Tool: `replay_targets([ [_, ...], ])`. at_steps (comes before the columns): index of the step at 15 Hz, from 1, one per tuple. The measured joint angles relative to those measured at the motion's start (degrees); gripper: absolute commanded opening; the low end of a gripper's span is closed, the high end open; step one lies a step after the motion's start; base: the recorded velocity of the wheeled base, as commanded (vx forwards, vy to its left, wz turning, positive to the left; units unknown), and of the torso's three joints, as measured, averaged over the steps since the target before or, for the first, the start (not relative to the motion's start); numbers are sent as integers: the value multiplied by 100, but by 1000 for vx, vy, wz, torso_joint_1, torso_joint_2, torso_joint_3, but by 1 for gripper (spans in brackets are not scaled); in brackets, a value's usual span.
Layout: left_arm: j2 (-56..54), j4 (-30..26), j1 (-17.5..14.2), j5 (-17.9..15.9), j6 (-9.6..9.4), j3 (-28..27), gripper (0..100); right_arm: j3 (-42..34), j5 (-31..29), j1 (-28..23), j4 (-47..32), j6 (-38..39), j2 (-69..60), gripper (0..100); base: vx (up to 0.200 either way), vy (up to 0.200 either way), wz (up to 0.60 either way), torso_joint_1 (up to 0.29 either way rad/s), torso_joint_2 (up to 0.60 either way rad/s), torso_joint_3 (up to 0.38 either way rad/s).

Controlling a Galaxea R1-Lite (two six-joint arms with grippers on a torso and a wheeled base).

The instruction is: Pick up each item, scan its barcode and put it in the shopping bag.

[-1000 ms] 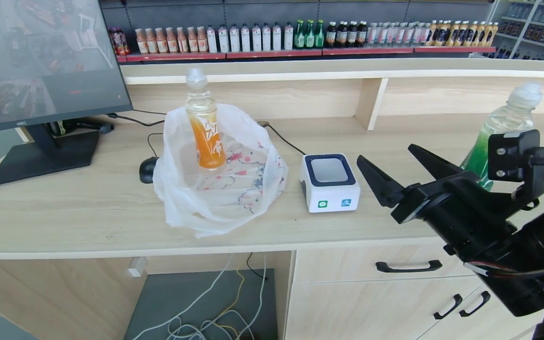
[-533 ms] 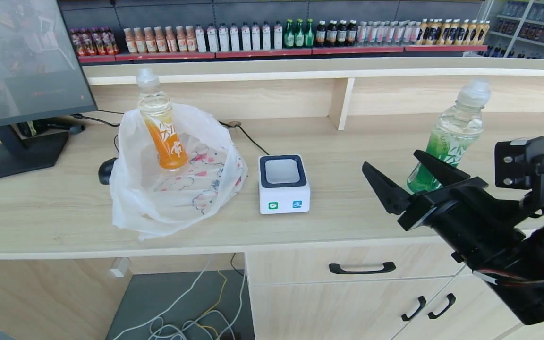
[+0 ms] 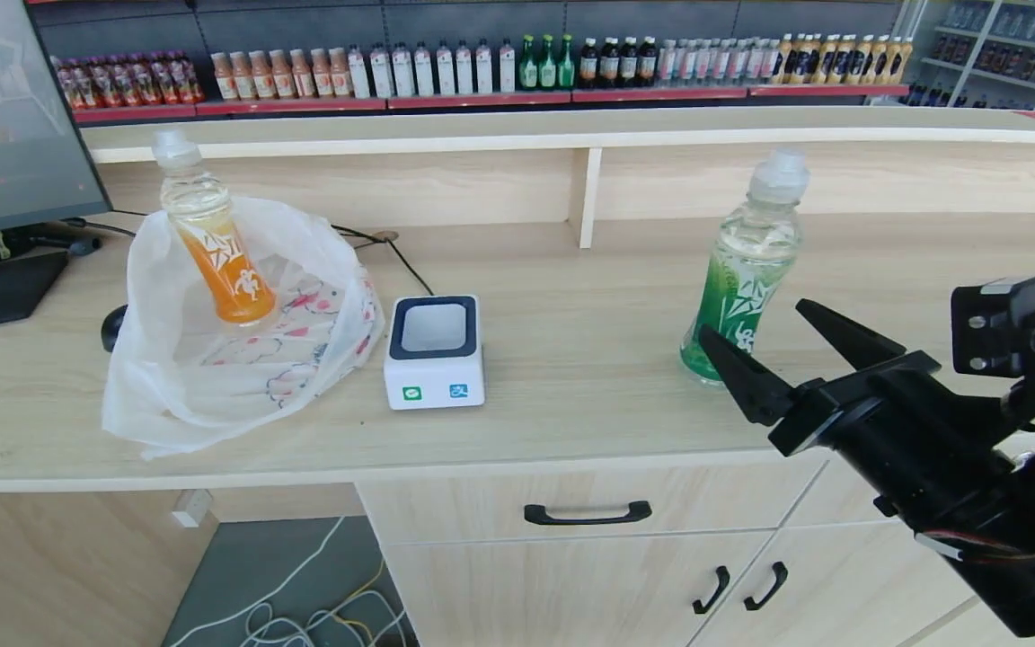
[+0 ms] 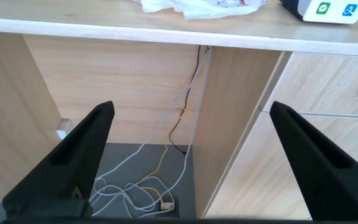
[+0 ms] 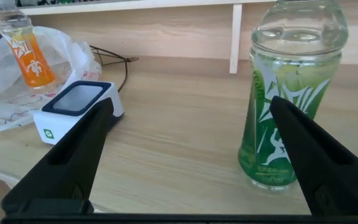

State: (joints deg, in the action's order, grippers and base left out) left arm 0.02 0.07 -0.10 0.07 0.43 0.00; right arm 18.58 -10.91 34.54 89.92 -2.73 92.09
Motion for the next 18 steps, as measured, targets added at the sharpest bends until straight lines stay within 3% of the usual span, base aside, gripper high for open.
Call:
replay_targets([
  [2,0,0,-1,0,-5,0,100,-41,0,0,-1,2,-11,100,0,-200,0,5,5,2],
  [12,0,0,10,-5,-61,0,100,-63,2,-85,0,-6,193,100,0,0,0,0,0,0],
  [18,0,2,0,-7,-61,0,100,499,-1,-345,2,-82,675,100,0,0,0,0,0,0],
])
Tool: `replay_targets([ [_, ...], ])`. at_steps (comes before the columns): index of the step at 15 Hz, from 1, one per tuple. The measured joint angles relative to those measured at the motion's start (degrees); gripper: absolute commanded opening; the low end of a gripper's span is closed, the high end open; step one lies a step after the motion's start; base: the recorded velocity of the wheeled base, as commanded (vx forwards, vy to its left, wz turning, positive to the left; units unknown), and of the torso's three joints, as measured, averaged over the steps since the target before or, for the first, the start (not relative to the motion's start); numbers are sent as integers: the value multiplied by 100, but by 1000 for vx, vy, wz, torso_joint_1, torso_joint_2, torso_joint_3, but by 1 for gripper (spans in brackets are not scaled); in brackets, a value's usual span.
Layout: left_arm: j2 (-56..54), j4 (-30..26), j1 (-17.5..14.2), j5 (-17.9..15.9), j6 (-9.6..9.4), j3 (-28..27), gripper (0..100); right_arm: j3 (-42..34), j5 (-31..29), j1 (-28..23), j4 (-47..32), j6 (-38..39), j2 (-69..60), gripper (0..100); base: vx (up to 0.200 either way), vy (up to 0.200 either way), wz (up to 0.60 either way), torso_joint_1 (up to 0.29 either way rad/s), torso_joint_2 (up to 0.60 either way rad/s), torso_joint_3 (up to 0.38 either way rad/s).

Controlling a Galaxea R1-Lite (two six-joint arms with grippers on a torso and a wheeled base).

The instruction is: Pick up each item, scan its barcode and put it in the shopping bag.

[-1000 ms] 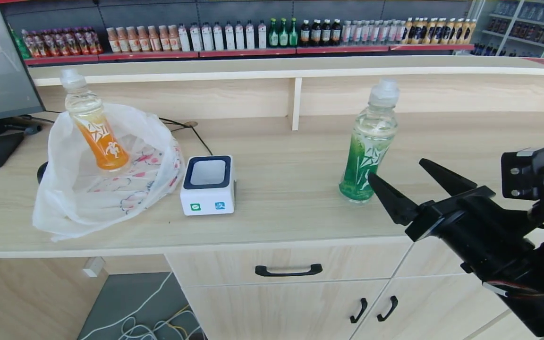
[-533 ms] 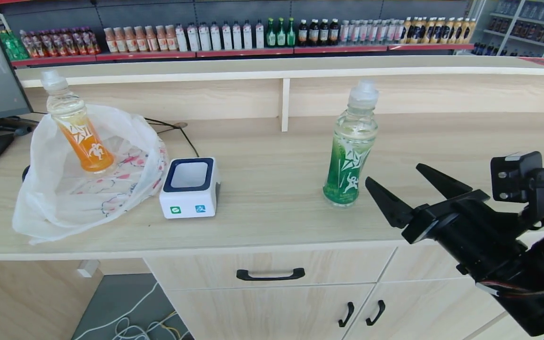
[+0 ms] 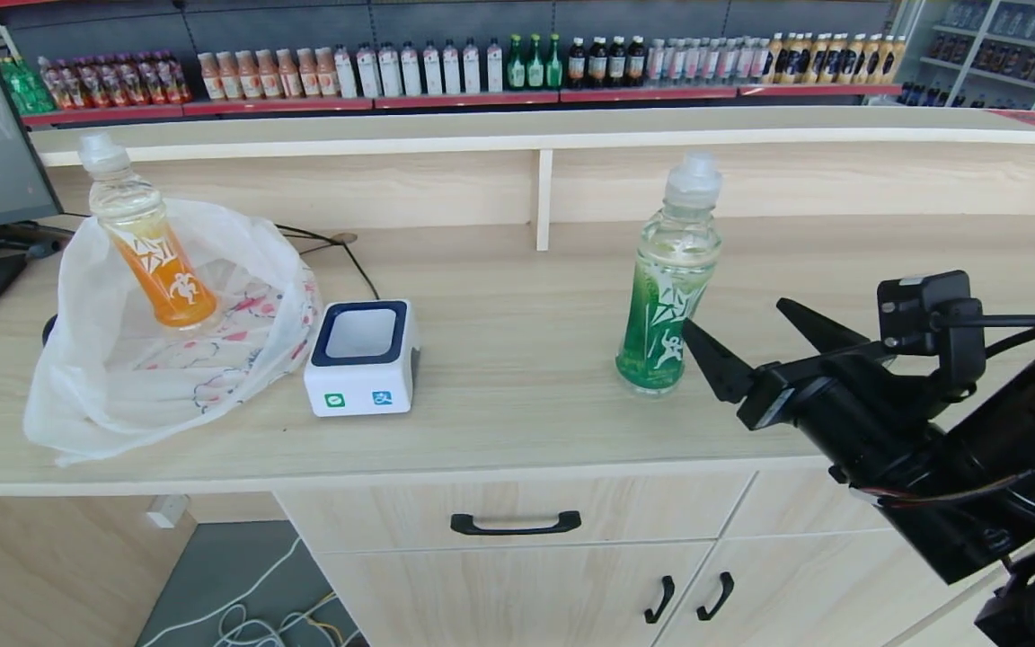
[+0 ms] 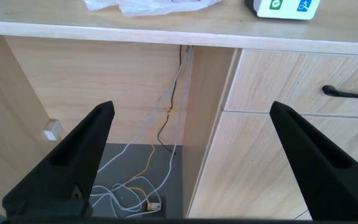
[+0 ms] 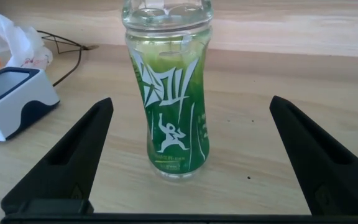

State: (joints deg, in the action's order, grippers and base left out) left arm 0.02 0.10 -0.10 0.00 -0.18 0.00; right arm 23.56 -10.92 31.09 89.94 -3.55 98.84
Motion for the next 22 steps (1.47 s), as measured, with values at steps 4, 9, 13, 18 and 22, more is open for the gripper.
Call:
replay_targets([
  [4,0,-2,0,0,0,0,100,344,0,-33,0,-1,301,100,0,0,0,0,0,0],
  [9,0,-2,5,0,0,0,100,603,1,-9,-4,-28,518,100,0,0,0,0,0,0],
  [13,0,-2,5,0,0,0,100,973,4,77,0,-63,756,100,0,0,0,0,0,0],
  [18,0,-2,2,0,0,0,100,1273,1,89,0,-72,1058,100,0,0,0,0,0,0],
  [22,0,-2,2,0,0,0,100,1406,-13,89,0,-280,1209,100,0,0,0,0,0,0],
])
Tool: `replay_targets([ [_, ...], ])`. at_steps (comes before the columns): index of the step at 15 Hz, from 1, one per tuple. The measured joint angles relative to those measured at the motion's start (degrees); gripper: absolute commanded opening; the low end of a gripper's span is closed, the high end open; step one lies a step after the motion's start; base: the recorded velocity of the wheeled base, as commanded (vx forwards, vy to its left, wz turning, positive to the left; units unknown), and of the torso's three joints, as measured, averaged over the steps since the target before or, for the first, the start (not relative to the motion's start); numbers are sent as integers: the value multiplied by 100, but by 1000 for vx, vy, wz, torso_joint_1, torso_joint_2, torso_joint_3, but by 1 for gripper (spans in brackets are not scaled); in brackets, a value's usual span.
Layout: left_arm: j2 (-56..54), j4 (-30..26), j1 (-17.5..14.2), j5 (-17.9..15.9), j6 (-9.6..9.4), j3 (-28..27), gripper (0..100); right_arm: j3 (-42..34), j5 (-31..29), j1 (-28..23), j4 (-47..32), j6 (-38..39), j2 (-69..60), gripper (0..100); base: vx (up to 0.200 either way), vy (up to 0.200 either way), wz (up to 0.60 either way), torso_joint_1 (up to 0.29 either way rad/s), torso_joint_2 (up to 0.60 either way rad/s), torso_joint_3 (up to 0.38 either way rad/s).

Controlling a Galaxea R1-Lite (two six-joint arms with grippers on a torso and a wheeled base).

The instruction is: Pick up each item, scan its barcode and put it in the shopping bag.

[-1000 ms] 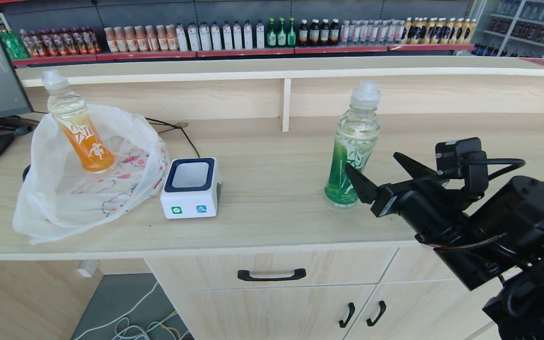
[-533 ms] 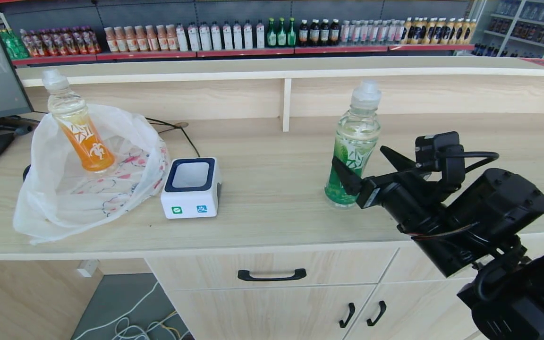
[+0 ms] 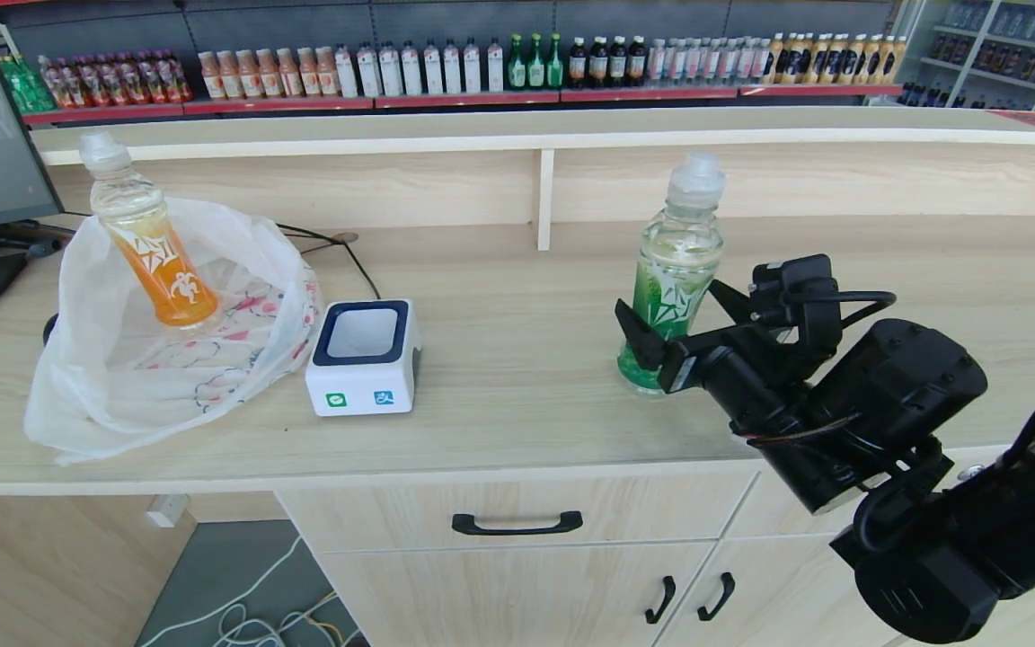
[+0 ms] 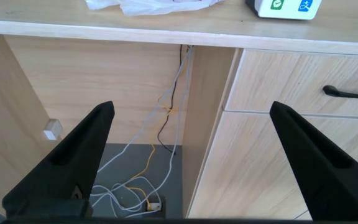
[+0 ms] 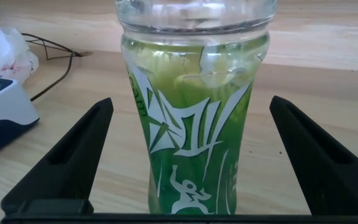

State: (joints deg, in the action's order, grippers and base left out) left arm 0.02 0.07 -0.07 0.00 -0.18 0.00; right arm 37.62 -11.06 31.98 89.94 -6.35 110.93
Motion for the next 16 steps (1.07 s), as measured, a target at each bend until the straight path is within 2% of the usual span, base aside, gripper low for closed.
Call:
replay_targets([
  [9,0,0,0,0,0,0,100,162,-249,51,-60,-104,-10,100,0,0,0,0,0,0],
  [16,0,0,0,0,2,0,100,827,-484,90,-1074,-194,-74,100,0,0,0,0,0,0],
])
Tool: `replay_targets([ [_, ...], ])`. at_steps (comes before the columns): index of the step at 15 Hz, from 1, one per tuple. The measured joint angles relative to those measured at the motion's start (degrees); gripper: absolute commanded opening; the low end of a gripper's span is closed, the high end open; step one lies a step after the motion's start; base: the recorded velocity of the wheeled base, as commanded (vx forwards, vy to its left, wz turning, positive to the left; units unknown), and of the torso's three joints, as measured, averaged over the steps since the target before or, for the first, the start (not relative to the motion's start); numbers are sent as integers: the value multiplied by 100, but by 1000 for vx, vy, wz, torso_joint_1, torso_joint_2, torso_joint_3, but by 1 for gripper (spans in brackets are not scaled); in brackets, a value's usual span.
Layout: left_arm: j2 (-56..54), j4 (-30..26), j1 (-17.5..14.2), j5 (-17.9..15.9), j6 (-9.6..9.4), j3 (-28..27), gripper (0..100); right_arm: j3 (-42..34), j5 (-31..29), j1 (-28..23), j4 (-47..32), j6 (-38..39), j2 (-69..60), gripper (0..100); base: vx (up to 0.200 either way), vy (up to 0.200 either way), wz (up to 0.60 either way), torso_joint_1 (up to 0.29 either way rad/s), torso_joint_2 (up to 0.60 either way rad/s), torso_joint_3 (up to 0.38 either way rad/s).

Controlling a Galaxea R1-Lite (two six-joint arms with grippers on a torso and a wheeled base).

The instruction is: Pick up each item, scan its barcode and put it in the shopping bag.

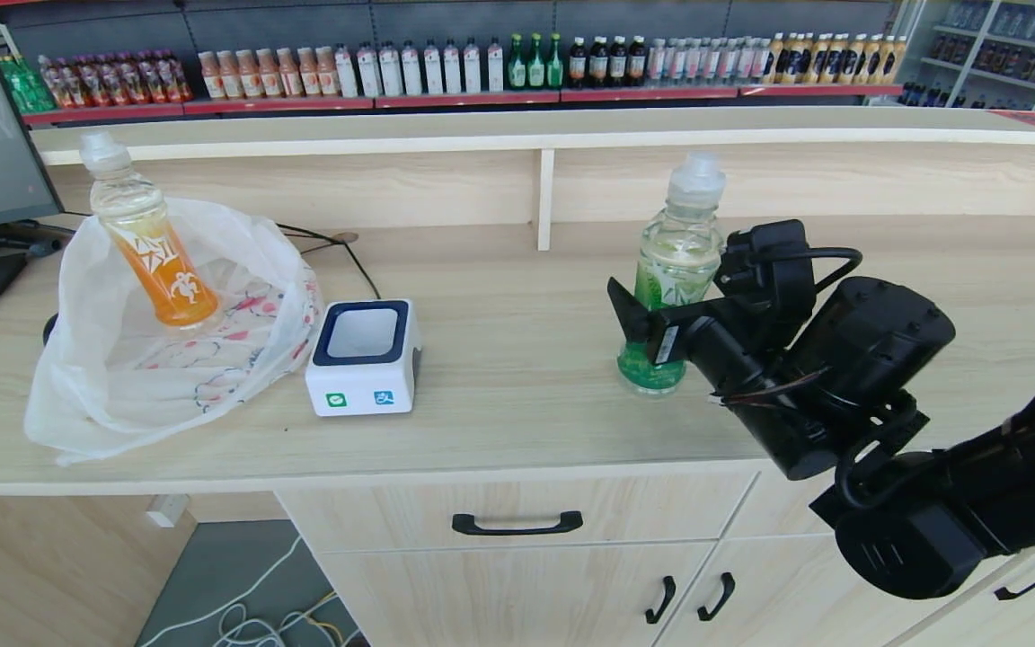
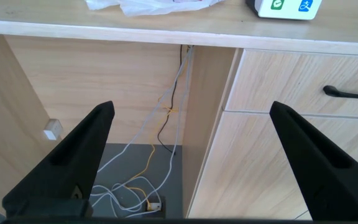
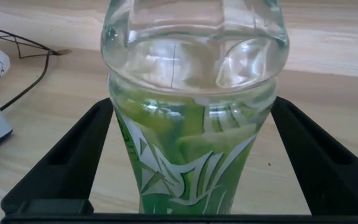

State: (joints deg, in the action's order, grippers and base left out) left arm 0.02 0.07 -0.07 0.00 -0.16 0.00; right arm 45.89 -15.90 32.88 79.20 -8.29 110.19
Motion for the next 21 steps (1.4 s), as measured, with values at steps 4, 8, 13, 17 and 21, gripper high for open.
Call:
replay_targets([
  [4,0,0,2,2,-2,0,100,193,-2,20,-306,-2,-18,100,0,0,0,0,0,0],
  [8,0,0,0,2,-2,0,100,317,-9,80,-541,-2,-10,100,0,0,0,0,0,0],
  [13,0,0,-2,0,0,0,100,610,-13,79,-627,11,89,100,0,0,0,0,0,0],
  [17,0,0,0,0,-2,0,100,638,-101,61,-618,22,119,100,0,0,0,0,0,0],
  [21,0,0,0,2,-2,0,100,638,-99,-2,-602,44,122,0,0,0,0,0,0,0],
])
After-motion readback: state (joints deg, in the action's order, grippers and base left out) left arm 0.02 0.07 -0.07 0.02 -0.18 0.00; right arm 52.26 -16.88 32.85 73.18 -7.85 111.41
